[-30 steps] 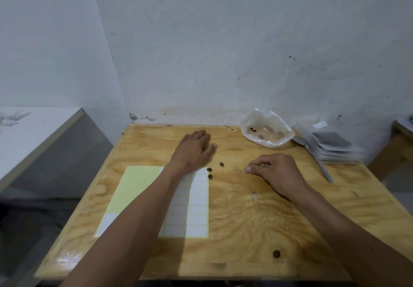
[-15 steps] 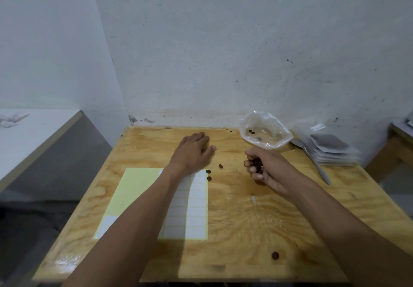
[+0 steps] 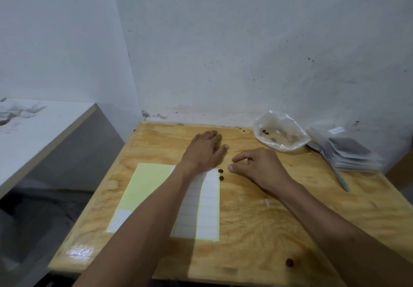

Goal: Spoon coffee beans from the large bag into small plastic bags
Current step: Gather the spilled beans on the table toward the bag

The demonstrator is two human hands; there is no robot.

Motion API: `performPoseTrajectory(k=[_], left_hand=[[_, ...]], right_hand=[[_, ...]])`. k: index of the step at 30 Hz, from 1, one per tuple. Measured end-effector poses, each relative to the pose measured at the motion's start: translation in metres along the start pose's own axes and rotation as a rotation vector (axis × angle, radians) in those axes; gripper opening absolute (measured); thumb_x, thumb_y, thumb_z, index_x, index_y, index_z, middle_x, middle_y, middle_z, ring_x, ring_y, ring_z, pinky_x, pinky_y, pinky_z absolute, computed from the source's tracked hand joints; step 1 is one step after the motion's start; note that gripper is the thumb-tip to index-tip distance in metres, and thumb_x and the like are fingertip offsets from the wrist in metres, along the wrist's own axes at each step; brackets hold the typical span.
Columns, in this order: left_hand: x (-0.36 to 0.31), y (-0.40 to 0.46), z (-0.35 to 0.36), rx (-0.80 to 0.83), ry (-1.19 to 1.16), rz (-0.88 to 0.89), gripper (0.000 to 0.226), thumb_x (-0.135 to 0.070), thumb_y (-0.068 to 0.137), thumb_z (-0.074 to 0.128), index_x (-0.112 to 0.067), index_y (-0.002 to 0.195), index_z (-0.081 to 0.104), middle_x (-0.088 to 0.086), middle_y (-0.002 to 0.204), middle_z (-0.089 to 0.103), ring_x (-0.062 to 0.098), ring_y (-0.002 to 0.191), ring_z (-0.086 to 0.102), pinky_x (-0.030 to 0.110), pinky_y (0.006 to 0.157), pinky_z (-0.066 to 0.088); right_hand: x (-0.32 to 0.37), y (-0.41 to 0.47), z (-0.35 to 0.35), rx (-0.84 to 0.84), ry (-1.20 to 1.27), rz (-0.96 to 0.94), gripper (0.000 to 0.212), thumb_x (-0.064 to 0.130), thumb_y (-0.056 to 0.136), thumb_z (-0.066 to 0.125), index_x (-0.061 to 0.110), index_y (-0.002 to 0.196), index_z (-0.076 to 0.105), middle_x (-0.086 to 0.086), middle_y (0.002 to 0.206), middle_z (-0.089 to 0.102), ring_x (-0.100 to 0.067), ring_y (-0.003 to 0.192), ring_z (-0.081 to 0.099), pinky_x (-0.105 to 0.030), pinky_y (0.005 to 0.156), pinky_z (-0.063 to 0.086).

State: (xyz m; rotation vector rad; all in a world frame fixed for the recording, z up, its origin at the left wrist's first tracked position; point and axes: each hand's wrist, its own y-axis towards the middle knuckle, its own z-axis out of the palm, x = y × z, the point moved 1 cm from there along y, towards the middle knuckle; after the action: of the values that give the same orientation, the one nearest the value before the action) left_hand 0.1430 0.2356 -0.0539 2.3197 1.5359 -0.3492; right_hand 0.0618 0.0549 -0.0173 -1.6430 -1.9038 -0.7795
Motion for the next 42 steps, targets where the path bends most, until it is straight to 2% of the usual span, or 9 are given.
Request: performPoseTrajectory(k=[5,11,18,23,26,30,33,38,42], left_hand=[[-0.002,-0.001,0.0,-0.003,-0.003,0.007,0.056,-0.045,0.106,0.038,-0.012,0.151,0.042,0.008,0.163,0.031,0.021,0.152,0.022,0.041,0.125,0.012],[-0.001,-0.002,0.0,-0.017,0.016,0.022,0.053,-0.044,0.106,0.038,-0.011,0.147,0.046,0.008,0.161,0.035,0.023,0.15,0.026,0.04,0.122,0.014],[0.005,-0.002,-0.01,0.145,0.145,0.065,0.062,-0.05,0.107,0.024,-0.017,0.159,0.025,0.004,0.168,0.016,0.022,0.155,0.011,0.045,0.125,0.005],[0.024,-0.012,-0.013,0.152,0.15,-0.019,0.059,-0.056,0.105,0.018,-0.034,0.16,0.017,-0.003,0.17,0.006,0.02,0.156,-0.001,0.049,0.125,-0.004],[0.024,-0.01,-0.009,0.138,0.141,-0.027,0.058,-0.056,0.105,0.019,-0.035,0.16,0.019,-0.002,0.17,0.007,0.02,0.156,0.001,0.048,0.124,-0.002],[0.026,-0.009,-0.009,0.127,0.132,-0.028,0.059,-0.057,0.105,0.02,-0.035,0.159,0.021,-0.002,0.17,0.009,0.02,0.156,0.003,0.048,0.125,-0.002],[0.025,-0.01,-0.009,0.128,0.124,-0.027,0.059,-0.056,0.105,0.02,-0.034,0.159,0.022,-0.002,0.17,0.009,0.021,0.156,0.003,0.048,0.125,-0.002],[0.024,-0.011,-0.009,0.116,0.125,-0.035,0.058,-0.056,0.105,0.021,-0.034,0.159,0.023,-0.001,0.17,0.01,0.021,0.156,0.004,0.049,0.125,-0.001],[0.023,-0.011,-0.009,0.117,0.132,-0.033,0.058,-0.056,0.106,0.02,-0.033,0.159,0.023,-0.001,0.17,0.011,0.022,0.156,0.005,0.049,0.125,0.0]], right_hand=[[-0.004,0.007,0.006,-0.004,0.006,0.064,0.008,0.034,0.084,0.079,0.027,0.082,0.082,0.013,0.081,0.076,-0.001,0.079,0.066,-0.027,0.075,0.053],[0.006,0.009,-0.004,0.175,0.641,0.501,0.015,0.025,0.079,0.051,0.012,0.077,0.058,-0.002,0.063,0.052,-0.013,0.048,0.037,-0.024,0.04,0.027],[0.006,0.008,0.01,0.04,0.153,0.115,0.051,0.052,0.086,0.068,0.018,0.051,0.052,0.012,0.05,0.051,-0.016,0.05,0.047,-0.032,0.062,0.044],[0.007,0.007,0.018,0.028,0.069,-0.032,0.033,0.053,0.084,0.073,0.023,0.072,0.081,0.017,0.055,0.062,-0.001,0.055,0.056,-0.031,0.062,0.049],[0.008,0.007,0.021,0.058,0.031,-0.093,0.006,0.039,0.082,0.08,0.035,0.085,0.084,0.025,0.075,0.075,0.003,0.076,0.07,-0.032,0.076,0.058],[0.011,0.01,0.022,0.058,-0.018,-0.032,0.005,0.036,0.081,0.081,0.033,0.08,0.084,0.024,0.069,0.073,0.008,0.075,0.066,-0.023,0.073,0.053],[0.016,0.008,0.017,0.104,0.337,0.198,0.024,0.035,0.079,0.08,0.014,0.068,0.073,0.012,0.062,0.062,-0.007,0.057,0.057,-0.026,0.056,0.042],[0.021,0.009,0.002,0.173,1.07,0.622,0.015,0.022,0.084,0.045,0.011,0.076,0.053,-0.002,0.06,0.048,-0.011,0.045,0.03,-0.018,0.034,0.019],[0.022,-0.006,0.0,0.062,0.546,0.371,0.032,0.041,0.09,0.064,0.013,0.077,0.075,0.005,0.058,0.05,-0.011,0.046,0.036,-0.025,0.046,0.032]])
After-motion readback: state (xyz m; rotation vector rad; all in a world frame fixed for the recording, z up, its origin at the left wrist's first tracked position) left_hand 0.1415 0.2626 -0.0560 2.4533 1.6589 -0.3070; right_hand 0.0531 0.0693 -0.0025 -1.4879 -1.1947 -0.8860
